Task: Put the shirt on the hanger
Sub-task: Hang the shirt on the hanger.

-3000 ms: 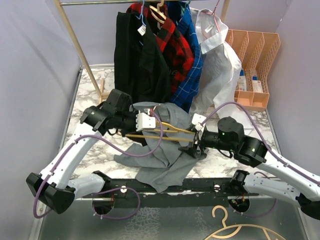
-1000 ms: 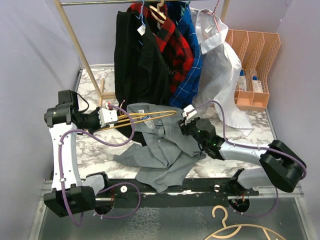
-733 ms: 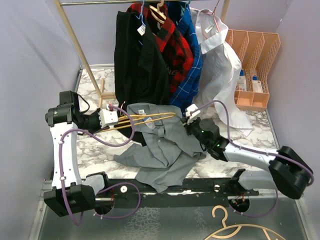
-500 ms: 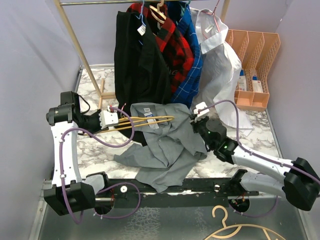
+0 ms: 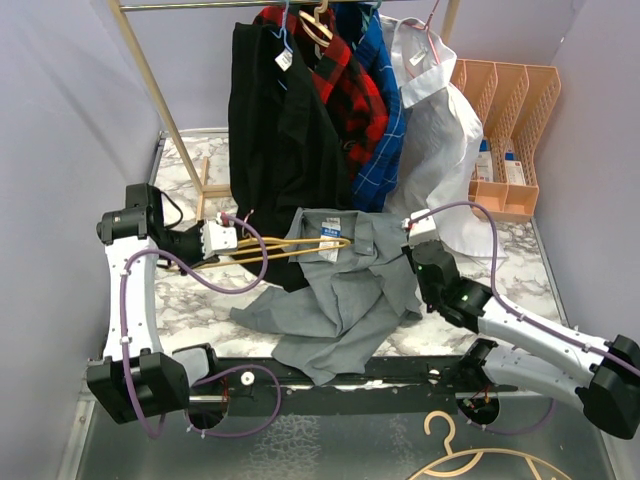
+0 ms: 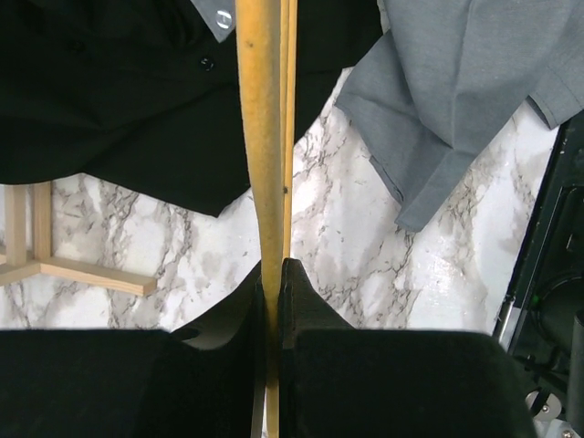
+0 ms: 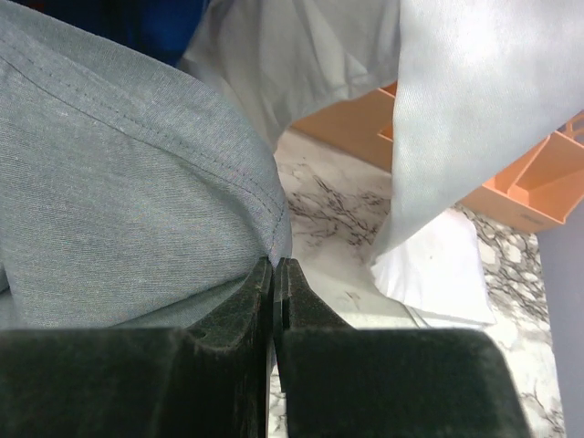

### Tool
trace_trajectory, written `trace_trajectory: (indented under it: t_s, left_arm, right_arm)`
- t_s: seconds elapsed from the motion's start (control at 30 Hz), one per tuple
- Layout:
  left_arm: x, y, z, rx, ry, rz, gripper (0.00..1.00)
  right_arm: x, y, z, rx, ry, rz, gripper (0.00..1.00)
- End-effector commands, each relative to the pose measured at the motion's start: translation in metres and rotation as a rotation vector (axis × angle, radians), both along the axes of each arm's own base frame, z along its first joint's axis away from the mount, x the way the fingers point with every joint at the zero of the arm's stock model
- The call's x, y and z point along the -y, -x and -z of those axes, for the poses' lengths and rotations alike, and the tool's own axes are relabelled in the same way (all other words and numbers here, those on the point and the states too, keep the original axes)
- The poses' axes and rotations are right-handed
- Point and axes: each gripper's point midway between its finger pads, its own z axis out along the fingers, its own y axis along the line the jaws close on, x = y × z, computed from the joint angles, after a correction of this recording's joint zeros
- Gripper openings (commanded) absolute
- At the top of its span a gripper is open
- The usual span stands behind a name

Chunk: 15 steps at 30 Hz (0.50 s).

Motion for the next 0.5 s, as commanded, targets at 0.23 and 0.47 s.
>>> trace_trajectory:
  t_s: [0.23,0.47]
  left_arm:
    - [-0.011,-0.027,0.011,-0.031,0.088,-0.02,0.0]
    - [-0.004,-0.043,0.01,-0.021,0.129,-0.057,0.0]
  right_arm:
    - [0.002,0.0,-0.016,0.014,-0.038,0.021,0.03]
    - [-0.048,0.004,-0.112,0.119,-0.253,-0.248,0.87]
